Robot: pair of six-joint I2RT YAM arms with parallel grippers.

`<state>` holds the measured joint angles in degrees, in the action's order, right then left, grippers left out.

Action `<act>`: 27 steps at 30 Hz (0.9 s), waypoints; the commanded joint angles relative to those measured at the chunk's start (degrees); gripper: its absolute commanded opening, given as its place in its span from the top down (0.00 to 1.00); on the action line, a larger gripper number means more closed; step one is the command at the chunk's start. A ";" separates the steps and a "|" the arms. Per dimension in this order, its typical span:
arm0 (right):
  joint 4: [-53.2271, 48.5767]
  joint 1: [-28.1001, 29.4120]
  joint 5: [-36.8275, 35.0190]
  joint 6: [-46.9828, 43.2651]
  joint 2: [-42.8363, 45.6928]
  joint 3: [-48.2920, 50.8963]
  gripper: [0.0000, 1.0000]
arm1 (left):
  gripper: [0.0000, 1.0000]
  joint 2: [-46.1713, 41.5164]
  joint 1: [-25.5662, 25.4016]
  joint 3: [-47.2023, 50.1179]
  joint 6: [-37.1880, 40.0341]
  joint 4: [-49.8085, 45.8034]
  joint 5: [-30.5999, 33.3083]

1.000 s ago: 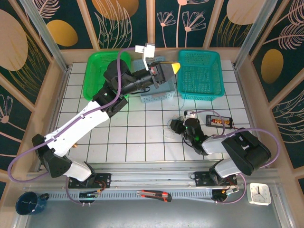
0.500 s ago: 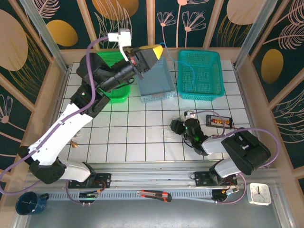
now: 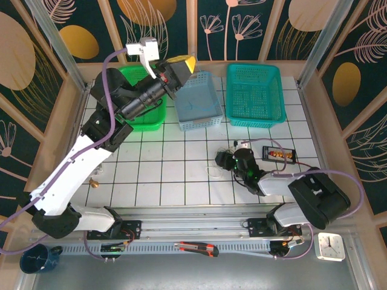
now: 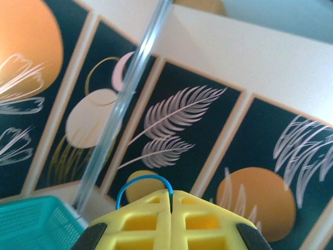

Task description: Untangle the cables

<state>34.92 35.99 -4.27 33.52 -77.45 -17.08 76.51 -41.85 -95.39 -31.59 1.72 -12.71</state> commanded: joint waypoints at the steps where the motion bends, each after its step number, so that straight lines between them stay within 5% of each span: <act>1: -6.73 0.55 1.26 -0.70 4.04 -3.03 0.38 | 1.00 -1.52 1.80 3.56 1.51 -0.67 3.35; 8: -17.26 0.62 1.22 -1.86 10.04 -7.46 0.25 | 1.00 -1.81 6.15 7.13 1.95 -0.63 5.64; 18: -23.57 0.55 -0.55 -1.78 13.55 -12.08 0.22 | 1.00 -1.45 13.83 9.82 2.59 -0.76 6.21; 27: -29.28 0.30 -1.75 -1.80 16.38 -15.40 0.21 | 1.00 1.21 25.89 12.84 1.67 1.29 5.57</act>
<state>9.02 36.21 -4.10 32.05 -62.83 -30.28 76.62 -18.83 -83.55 -30.00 0.32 -6.96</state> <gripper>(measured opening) 0.792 0.049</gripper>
